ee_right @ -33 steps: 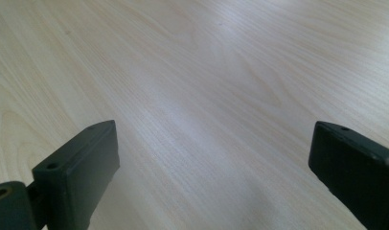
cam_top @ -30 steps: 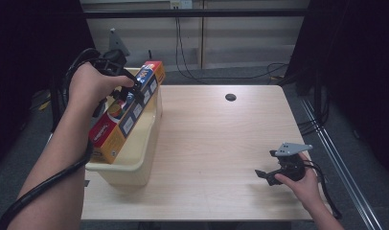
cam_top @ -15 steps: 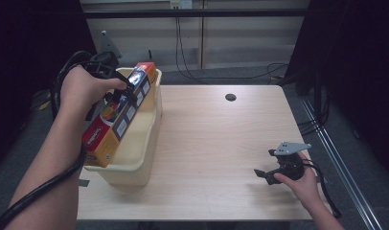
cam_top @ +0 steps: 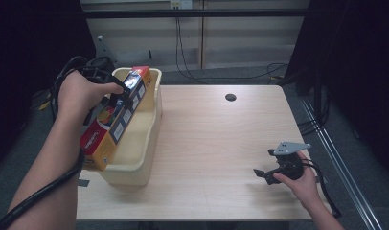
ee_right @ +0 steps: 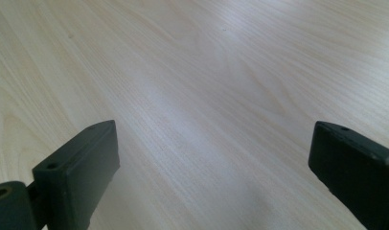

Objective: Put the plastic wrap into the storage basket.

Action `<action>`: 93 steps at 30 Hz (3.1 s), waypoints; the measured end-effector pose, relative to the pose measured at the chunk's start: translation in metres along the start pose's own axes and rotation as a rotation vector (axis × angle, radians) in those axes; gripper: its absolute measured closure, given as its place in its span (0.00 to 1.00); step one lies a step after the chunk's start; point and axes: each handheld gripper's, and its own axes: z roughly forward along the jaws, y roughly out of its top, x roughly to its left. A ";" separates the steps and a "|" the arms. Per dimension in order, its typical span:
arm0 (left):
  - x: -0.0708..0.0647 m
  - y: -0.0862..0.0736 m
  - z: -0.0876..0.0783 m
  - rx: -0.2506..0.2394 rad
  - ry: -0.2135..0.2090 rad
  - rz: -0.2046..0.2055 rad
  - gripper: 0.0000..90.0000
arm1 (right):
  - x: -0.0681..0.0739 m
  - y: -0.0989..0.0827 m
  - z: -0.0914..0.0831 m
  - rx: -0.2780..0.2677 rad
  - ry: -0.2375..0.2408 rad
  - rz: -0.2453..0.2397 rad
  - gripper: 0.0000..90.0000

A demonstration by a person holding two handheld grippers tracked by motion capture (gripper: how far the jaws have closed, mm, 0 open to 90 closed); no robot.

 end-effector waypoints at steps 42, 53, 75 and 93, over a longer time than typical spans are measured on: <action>0.010 -0.006 0.031 0.040 0.009 -0.038 0.45 | 0.000 -0.001 -0.001 -0.007 0.000 0.001 0.04; 0.013 -0.007 0.046 0.058 0.006 -0.053 0.45 | 0.000 -0.001 -0.001 -0.008 -0.001 0.000 0.04; 0.011 -0.008 0.065 0.085 -0.006 -0.053 0.45 | 0.000 -0.001 -0.001 -0.009 0.000 -0.001 0.04; 0.015 -0.010 0.077 0.095 -0.001 -0.072 0.45 | 0.000 -0.001 -0.001 -0.012 0.000 -0.004 0.04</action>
